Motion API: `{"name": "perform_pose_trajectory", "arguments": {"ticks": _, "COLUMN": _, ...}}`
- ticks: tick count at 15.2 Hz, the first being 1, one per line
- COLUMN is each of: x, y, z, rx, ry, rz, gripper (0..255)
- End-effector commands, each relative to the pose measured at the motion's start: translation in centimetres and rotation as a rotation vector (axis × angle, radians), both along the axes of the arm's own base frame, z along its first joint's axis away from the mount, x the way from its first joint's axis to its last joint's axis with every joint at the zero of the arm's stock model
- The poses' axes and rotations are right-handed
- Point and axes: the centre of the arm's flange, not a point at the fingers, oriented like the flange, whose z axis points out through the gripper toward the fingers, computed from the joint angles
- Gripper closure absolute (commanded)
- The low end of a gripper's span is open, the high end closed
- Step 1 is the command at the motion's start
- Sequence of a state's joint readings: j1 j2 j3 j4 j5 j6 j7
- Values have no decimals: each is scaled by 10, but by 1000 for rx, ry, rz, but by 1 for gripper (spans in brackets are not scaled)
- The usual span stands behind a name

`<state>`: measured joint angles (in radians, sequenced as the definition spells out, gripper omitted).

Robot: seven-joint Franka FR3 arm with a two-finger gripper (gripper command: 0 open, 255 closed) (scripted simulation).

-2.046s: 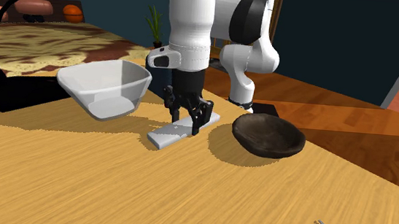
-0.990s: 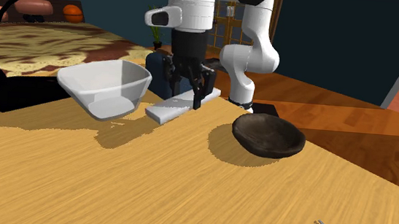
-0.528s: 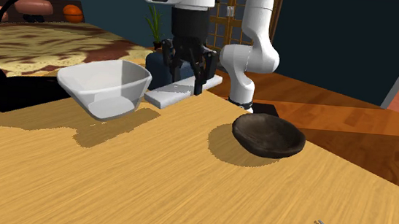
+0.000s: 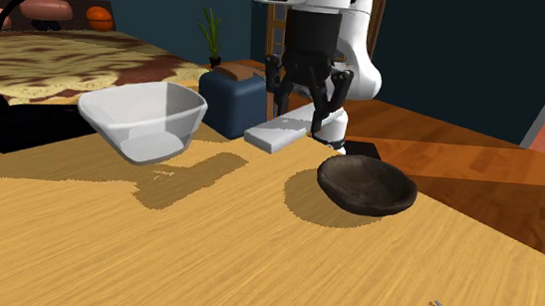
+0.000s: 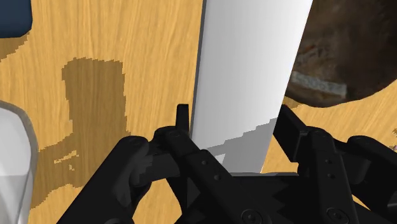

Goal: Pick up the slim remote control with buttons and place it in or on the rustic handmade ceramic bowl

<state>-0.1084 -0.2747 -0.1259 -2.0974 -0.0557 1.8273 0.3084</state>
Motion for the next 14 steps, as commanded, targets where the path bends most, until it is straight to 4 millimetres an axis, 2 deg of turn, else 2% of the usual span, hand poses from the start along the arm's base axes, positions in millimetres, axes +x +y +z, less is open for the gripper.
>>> {"name": "perform_pose_trajectory", "arguments": {"ticks": 1, "x": 5, "y": 30, "z": 3, "rx": 0, "ry": 0, "rz": -2, "gripper": 255}}
{"name": "perform_pose_trajectory", "arguments": {"ticks": 7, "x": 13, "y": 108, "z": 5, "rx": 0, "ry": 0, "rz": -2, "gripper": 255}}
{"name": "perform_pose_trajectory", "arguments": {"ticks": 8, "x": 15, "y": 129, "z": 6, "rx": 0, "ry": 0, "rz": -2, "gripper": 255}}
{"name": "perform_pose_trajectory", "arguments": {"ticks": 14, "x": 15, "y": 129, "z": -26, "rx": 0, "ry": 0, "rz": -2, "gripper": 255}}
